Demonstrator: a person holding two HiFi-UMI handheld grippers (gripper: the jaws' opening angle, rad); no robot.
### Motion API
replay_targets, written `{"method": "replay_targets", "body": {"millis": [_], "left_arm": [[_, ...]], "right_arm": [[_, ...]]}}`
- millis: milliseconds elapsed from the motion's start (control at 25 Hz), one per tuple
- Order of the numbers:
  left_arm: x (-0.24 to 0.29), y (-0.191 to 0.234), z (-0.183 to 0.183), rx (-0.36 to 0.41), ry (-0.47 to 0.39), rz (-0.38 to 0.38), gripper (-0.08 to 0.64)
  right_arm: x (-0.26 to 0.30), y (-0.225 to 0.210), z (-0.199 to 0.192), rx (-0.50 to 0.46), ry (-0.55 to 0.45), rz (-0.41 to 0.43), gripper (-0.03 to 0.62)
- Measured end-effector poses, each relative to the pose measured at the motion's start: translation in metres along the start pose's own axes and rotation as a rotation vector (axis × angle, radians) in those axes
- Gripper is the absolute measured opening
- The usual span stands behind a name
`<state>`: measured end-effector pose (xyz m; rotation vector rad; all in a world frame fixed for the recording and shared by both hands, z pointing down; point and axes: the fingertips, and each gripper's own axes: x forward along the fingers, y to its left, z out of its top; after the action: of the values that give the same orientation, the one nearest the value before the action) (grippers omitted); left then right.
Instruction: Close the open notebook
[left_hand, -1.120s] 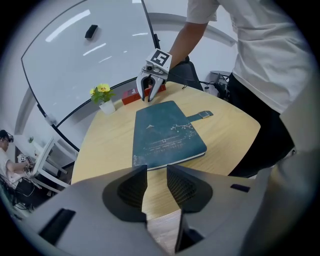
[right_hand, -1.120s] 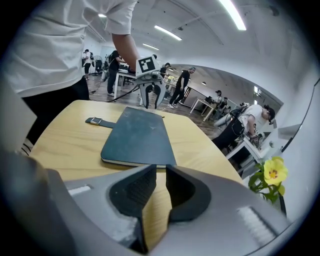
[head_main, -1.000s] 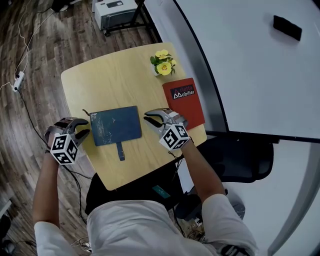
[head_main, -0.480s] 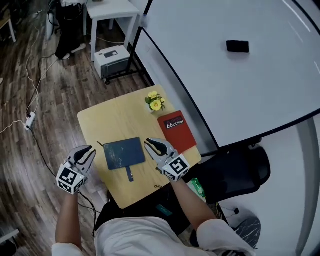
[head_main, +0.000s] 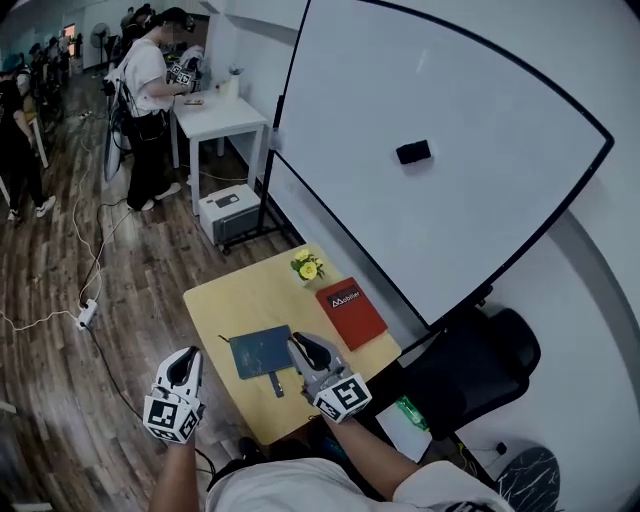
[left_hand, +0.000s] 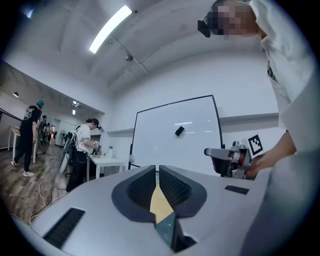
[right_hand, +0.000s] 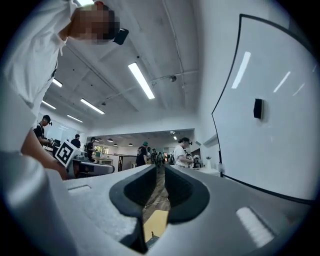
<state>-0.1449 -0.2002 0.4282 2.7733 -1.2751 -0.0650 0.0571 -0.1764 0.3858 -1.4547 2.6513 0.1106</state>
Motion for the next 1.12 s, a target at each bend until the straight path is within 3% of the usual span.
{"method": "replay_targets", "body": {"millis": [320,560,760,1120], "left_arm": [[-0.074,-0.047,0.053,0.081,-0.109,0.091,0.030],[-0.146,-0.105,0.047,0.086,-0.113,0.150,0.029],[-0.203,-0.159,0.018,0.066,-0.066,0.185,0.029],[-0.270,-0.195,-0.009,0.077,-0.019,0.229,0.029]], "right_arm": [[-0.063,0.051,0.027,-0.069,-0.006,-0.087,0.051],[-0.144,0.070,0.036,-0.037,0.009,-0.143,0.051],[-0.227,0.096,0.027,-0.025,0.038,-0.171,0.051],[-0.303,0.137,0.013,-0.005,0.064,-0.212,0.050]]}}
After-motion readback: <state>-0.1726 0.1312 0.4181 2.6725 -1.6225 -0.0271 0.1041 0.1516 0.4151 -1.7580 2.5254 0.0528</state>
